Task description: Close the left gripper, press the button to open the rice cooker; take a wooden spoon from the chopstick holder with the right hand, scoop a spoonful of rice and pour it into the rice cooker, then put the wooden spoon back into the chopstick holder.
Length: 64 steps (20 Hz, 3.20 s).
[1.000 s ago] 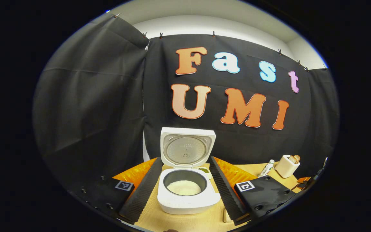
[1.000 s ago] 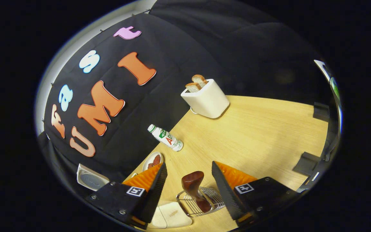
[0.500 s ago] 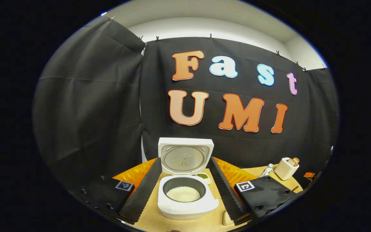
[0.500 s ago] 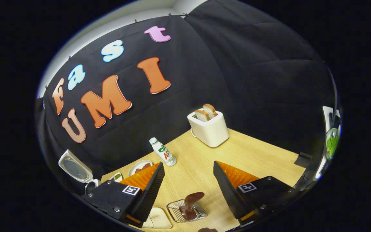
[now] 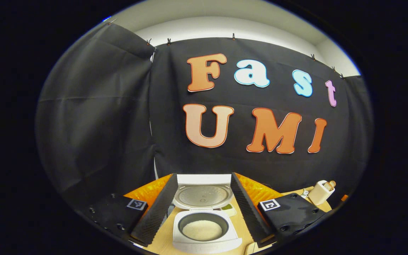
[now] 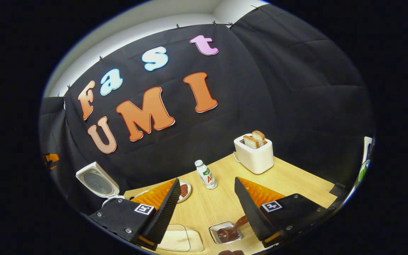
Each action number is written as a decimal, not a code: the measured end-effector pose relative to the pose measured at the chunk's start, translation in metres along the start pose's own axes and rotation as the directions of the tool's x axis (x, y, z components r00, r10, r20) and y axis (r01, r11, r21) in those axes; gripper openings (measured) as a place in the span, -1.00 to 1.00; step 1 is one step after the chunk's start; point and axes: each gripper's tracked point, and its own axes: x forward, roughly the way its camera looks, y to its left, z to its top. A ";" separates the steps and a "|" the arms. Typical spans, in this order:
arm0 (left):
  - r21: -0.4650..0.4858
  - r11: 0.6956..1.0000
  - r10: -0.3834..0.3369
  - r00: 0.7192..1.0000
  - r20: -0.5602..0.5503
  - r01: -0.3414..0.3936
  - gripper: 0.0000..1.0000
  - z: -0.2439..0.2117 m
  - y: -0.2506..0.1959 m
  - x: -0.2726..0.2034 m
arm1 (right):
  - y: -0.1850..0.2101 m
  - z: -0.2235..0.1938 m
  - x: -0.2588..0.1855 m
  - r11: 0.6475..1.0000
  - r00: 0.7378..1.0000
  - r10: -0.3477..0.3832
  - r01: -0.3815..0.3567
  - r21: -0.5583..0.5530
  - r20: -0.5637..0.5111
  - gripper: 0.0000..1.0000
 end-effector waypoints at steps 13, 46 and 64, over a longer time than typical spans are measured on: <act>0.082 0.996 -0.014 0.979 -0.201 0.031 0.99 -0.024 -0.021 0.155 | 0.001 0.013 -0.005 0.998 0.998 -0.034 0.036 -0.046 0.054 0.89; -0.128 0.991 -0.084 0.897 -0.433 0.031 1.00 -0.248 -0.019 0.033 | 0.020 -0.019 -0.008 0.992 0.997 0.057 -0.062 -0.106 -0.044 0.89; -0.002 1.000 -0.025 0.904 -0.427 0.027 1.00 -0.335 -0.017 0.020 | 0.026 -0.051 -0.005 0.990 0.991 0.066 -0.080 -0.118 -0.116 0.89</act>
